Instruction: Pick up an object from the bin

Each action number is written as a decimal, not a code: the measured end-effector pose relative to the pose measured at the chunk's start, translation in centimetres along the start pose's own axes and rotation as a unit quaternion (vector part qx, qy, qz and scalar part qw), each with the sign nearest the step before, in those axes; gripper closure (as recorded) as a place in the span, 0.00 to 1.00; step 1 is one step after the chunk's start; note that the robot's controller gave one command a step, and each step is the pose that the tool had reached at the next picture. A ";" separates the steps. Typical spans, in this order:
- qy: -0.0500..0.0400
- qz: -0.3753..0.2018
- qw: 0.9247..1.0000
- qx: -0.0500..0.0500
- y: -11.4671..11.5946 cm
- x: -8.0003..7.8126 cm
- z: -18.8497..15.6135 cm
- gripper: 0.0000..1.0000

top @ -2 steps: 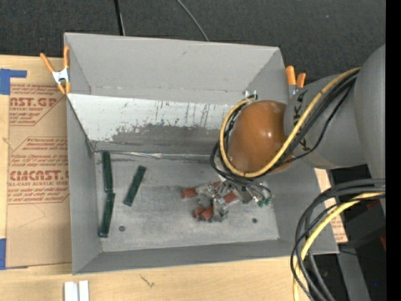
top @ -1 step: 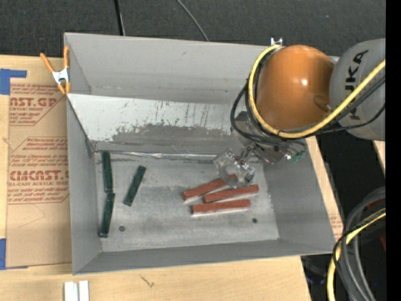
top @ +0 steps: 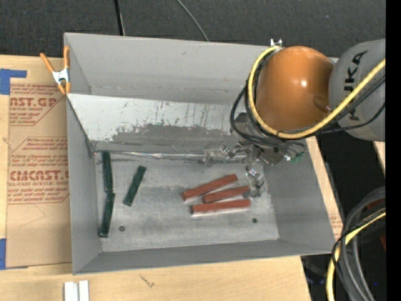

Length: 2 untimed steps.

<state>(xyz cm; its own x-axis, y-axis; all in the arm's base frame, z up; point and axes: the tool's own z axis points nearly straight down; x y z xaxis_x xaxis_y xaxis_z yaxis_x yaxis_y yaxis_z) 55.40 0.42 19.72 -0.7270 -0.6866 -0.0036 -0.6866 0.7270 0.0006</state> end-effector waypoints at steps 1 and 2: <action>0.000 0.000 1.000 0.000 0.0 0.0 0.0 0.00; -0.002 0.030 1.000 0.003 -1.6 -0.7 4.7 0.00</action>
Offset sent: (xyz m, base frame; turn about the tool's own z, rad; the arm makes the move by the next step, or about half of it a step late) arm 0.0336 -0.0166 -0.1167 0.1366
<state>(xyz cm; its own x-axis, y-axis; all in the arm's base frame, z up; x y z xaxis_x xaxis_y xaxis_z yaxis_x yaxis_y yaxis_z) 57.05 -0.27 15.01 -0.7664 -0.6424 -0.0086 -0.6423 0.7664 -0.0048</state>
